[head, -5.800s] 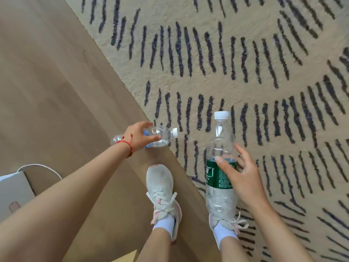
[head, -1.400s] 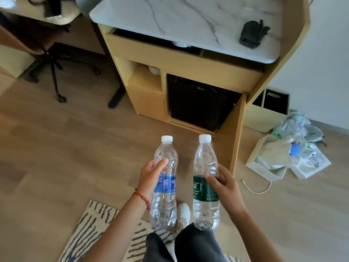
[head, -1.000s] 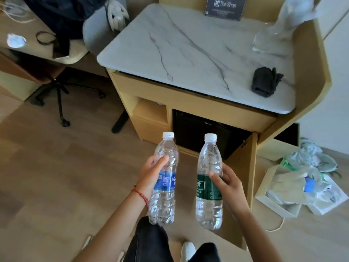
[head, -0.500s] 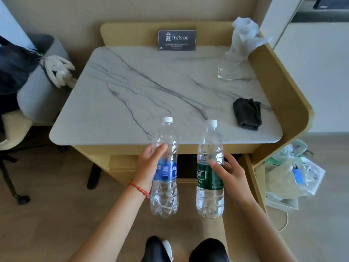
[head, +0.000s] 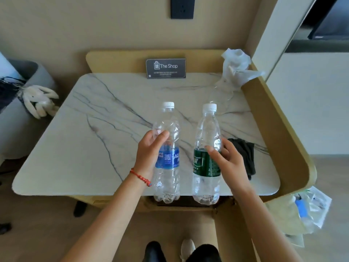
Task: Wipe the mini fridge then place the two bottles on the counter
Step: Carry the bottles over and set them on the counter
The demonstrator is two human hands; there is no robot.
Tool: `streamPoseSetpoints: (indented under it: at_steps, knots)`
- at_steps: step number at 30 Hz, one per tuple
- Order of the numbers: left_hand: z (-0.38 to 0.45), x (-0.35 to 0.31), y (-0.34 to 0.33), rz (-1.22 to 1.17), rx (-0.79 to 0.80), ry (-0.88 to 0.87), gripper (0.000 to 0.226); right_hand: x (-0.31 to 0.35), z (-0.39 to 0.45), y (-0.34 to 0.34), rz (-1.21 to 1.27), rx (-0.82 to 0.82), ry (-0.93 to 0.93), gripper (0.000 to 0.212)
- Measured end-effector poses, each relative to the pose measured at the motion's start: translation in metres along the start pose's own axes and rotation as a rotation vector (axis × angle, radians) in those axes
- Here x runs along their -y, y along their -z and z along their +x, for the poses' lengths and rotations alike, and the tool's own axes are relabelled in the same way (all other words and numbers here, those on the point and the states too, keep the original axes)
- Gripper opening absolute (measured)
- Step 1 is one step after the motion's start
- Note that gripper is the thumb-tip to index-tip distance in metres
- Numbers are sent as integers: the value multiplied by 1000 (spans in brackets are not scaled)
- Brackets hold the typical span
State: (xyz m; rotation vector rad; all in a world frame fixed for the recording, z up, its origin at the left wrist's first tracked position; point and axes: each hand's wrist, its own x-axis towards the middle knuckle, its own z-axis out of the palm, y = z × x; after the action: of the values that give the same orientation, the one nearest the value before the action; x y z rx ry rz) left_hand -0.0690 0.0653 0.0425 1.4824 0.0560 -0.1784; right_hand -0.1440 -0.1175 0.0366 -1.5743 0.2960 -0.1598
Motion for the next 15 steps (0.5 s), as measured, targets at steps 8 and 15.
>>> streamPoseSetpoints:
  at_steps: [8,15]
  knots:
    - [60,-24,-14,24,-77,-108,52,17,73,-2,15,-24,77,46]
    - [110,-37,-5,48,4,-221,48,21,116,-26,-46,-125,165,74]
